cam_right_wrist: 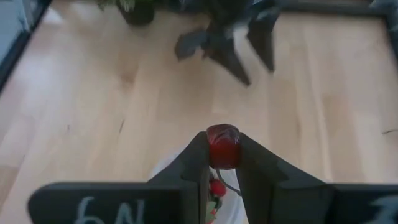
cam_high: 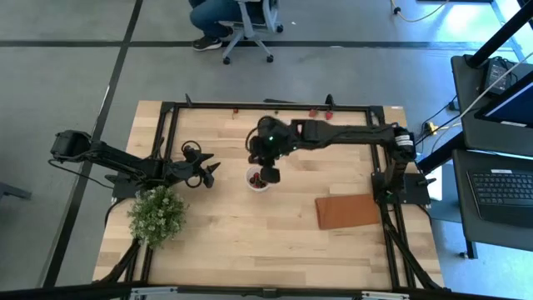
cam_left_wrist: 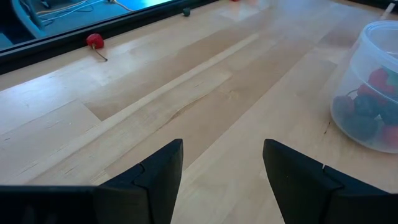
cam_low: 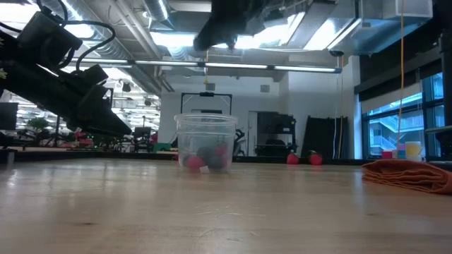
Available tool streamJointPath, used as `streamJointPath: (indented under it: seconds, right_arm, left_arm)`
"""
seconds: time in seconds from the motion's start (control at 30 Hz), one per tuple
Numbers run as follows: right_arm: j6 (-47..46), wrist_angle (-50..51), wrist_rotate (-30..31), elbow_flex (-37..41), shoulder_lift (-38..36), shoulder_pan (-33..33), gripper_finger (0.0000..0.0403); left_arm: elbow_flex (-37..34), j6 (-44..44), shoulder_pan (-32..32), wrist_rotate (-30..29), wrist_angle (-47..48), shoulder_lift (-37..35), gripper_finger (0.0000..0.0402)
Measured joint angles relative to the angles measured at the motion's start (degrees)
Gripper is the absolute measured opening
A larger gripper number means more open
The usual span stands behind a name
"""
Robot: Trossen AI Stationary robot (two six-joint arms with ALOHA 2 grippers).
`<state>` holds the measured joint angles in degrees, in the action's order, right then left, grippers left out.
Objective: Pick and placing Produce into tupperware
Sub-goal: Put the bottom red cherry into the bin
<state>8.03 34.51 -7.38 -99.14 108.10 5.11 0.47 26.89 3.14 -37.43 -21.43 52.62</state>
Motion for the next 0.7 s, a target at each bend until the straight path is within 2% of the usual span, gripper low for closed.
streamJointPath:
  seconds: [0.33, 0.7]
  right_arm:
    - [-0.18, 1.24, -0.10, 0.20, 9.88, -0.97, 0.0069]
    - [1.02, 5.55, -0.17, 0.20, 15.55, -2.06, 0.0069]
  left_arm:
    - [0.00, 0.17, 0.00, 0.00, -0.02, -0.02, 0.0215]
    - [0.00, -0.01, -0.01, 0.00, 0.02, -0.02, 0.0215]
